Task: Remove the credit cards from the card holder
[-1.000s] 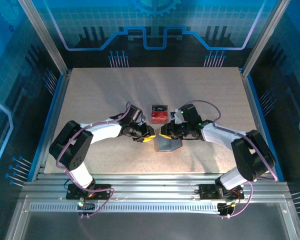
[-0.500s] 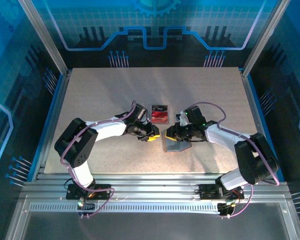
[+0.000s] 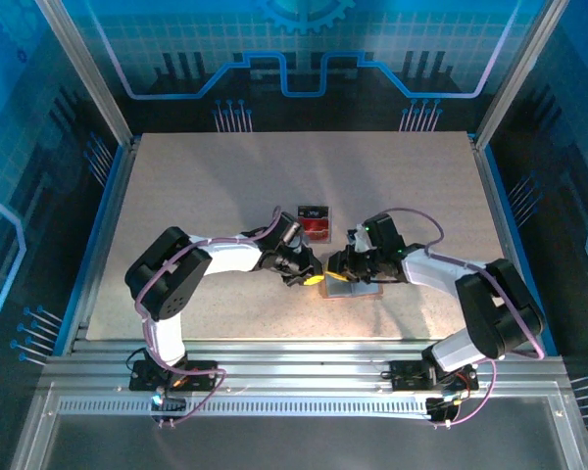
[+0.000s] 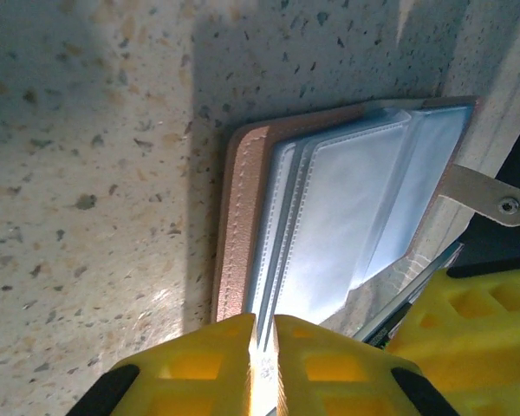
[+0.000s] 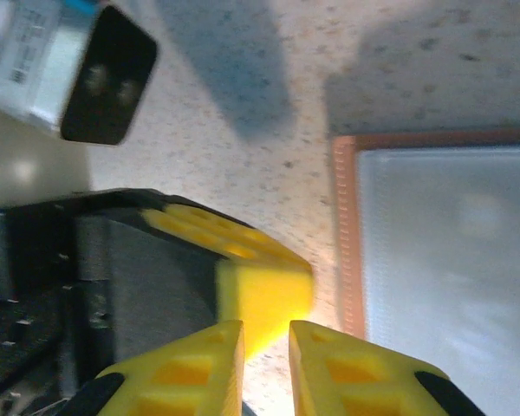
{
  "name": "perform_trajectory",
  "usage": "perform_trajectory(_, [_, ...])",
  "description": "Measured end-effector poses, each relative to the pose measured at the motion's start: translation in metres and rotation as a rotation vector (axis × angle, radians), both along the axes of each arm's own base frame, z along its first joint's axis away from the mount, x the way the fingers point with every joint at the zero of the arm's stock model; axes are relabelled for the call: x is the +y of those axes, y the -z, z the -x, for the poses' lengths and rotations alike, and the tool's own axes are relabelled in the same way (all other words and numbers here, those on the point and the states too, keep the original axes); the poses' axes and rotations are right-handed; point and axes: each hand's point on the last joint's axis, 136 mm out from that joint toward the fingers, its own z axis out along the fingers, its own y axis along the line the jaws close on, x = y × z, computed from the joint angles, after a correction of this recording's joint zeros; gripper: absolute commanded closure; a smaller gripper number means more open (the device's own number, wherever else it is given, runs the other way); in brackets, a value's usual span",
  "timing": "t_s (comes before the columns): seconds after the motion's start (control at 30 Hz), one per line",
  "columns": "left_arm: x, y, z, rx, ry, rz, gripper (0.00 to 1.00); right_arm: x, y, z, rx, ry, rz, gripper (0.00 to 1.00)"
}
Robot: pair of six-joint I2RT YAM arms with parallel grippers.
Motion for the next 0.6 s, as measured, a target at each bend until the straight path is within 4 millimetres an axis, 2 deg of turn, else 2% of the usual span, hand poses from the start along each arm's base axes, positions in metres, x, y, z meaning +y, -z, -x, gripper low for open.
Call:
perform_trajectory(0.2, [-0.003, -0.005, -0.005, -0.015, 0.0, 0.011, 0.86, -0.037, -0.006, -0.007, -0.039, 0.029, 0.218, 0.72])
perform_trajectory(0.33, [-0.003, -0.005, -0.004, -0.011, 0.0, 0.007, 0.85, -0.059, 0.0, -0.003, -0.033, 0.02, 0.336, 0.68])
perform_trajectory(0.43, [-0.002, -0.004, -0.003, -0.009, -0.001, -0.001, 0.85, -0.068, 0.007, 0.005, -0.008, 0.0, 0.386, 0.66])
perform_trajectory(0.6, [0.005, -0.003, -0.005, -0.008, -0.017, -0.024, 0.85, -0.071, 0.022, 0.01, 0.033, -0.024, 0.414, 0.66])
